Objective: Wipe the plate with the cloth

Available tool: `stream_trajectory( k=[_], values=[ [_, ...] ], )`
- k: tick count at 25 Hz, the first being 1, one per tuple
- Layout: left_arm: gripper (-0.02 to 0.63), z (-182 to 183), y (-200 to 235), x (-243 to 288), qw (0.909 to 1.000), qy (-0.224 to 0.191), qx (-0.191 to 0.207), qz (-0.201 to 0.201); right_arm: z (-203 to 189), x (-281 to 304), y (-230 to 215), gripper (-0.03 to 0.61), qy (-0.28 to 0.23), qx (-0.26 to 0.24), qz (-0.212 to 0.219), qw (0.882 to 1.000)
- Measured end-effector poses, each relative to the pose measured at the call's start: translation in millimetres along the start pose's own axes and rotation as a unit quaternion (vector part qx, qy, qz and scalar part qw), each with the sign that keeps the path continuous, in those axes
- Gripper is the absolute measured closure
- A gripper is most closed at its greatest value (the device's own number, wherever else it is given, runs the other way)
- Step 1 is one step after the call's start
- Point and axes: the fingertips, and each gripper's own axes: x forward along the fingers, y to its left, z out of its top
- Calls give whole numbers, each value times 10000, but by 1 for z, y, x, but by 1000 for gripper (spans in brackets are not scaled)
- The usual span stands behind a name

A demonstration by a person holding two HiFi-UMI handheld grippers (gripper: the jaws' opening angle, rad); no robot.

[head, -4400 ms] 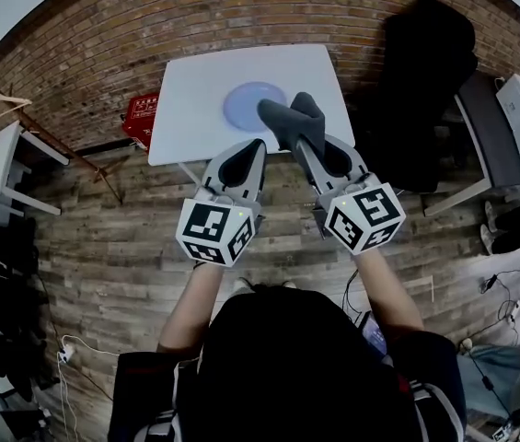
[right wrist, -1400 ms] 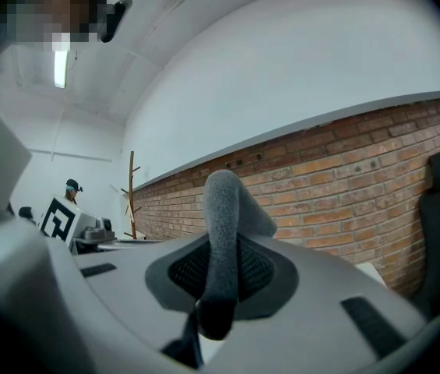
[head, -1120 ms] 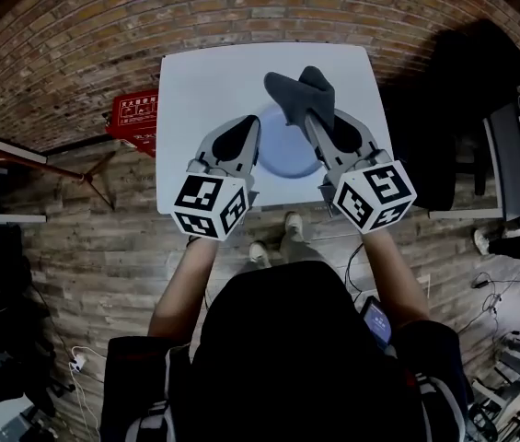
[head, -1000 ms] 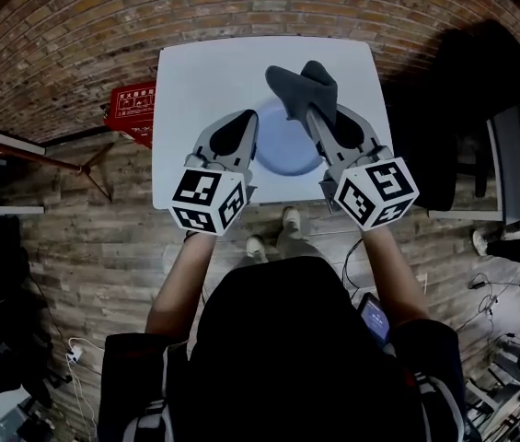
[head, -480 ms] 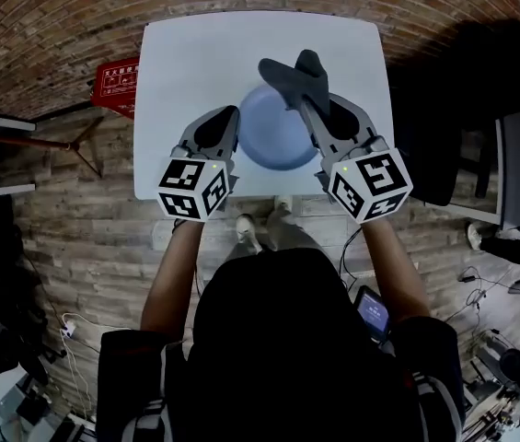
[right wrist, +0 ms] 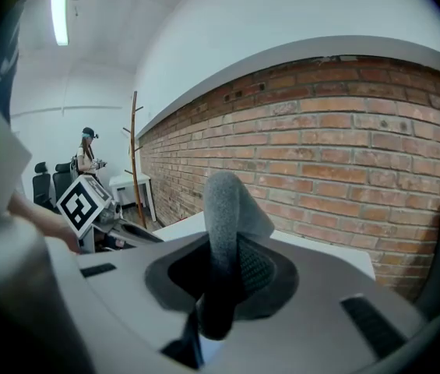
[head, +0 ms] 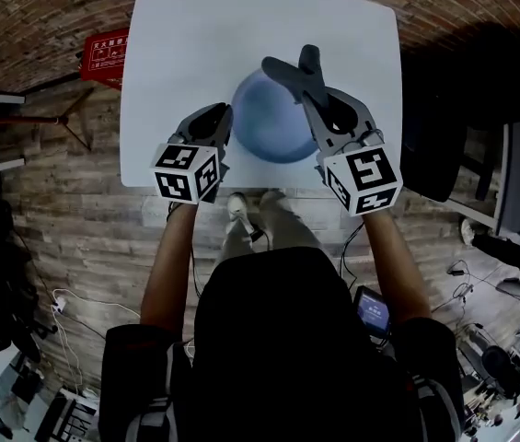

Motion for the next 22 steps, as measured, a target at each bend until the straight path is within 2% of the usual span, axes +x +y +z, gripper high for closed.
stream_trajectory(
  k=[8,14,15,18,22],
  values=[
    [592,-52,25,25,9974,471,-543,74,-42,23,-4,520,411,-343,146,9985],
    [591,-72,40,38,9952,655,-707,180,-63,37,-2,520,607,-618,242,9959],
    [583,-74,42,40,9951,654,-715,207,-65,39,-2,520,626,-682,250,9954],
    [503,-80,44,44,9938,700,-845,160,-72,43,-5,520,666,-784,255,9944],
    [494,-87,42,51,9913,850,-1006,26,-79,49,-8,520,708,-795,255,9940]
  ],
)
